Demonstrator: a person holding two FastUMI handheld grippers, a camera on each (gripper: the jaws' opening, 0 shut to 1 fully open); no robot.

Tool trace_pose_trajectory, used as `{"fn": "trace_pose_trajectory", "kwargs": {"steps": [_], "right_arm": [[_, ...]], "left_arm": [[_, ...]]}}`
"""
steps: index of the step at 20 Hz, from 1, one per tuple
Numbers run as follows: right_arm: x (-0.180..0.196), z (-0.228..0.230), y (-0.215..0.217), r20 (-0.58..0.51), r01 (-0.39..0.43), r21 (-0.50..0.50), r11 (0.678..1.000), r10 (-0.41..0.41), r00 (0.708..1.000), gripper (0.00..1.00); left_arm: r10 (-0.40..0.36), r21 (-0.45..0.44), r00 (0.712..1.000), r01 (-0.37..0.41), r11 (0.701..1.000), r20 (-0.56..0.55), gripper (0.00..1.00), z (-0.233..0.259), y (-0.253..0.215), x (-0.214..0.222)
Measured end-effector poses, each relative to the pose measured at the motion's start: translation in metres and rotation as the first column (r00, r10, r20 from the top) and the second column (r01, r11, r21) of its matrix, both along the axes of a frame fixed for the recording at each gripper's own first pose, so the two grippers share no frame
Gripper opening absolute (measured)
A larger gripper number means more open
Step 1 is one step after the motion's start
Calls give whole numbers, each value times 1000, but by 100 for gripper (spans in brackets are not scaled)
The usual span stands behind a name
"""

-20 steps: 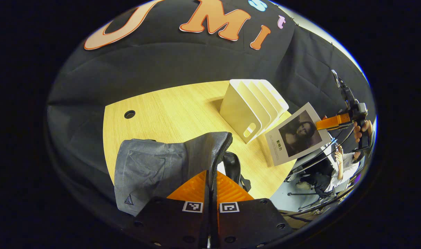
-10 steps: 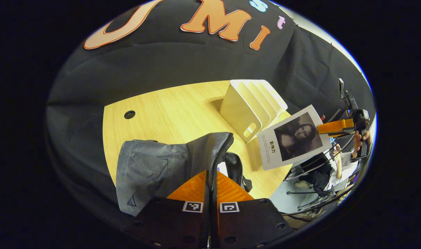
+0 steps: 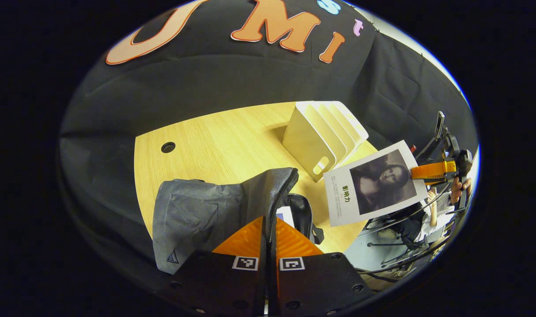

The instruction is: Open the schoolbag, grab two books from the bookshelf and put them into the schoolbag.

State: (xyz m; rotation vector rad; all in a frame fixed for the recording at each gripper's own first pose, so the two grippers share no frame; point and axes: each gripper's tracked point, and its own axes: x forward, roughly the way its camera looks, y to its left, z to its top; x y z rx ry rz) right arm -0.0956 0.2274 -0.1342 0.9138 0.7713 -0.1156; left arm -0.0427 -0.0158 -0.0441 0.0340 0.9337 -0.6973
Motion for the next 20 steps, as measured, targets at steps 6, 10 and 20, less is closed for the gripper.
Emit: {"fn": "trace_pose_trajectory", "kwargs": {"steps": [6, 10, 20], "right_arm": [[16, -8, 45, 59, -94, 90, 992, 88, 994, 27], [26, -18, 76, 93, -138, 197, 971, 122, 988, 27], [59, -70, 144, 105, -189, 300, 935, 165, 981, 27]], "left_arm": [[-3, 10, 1000, 3, 1000, 26, 4, 11, -5, 1], [4, 3, 1000, -4, 1000, 25, 4, 10, -2, -6], [-10, 2, 1000, 10, 1000, 23, 4, 9, -12, -8]]}}
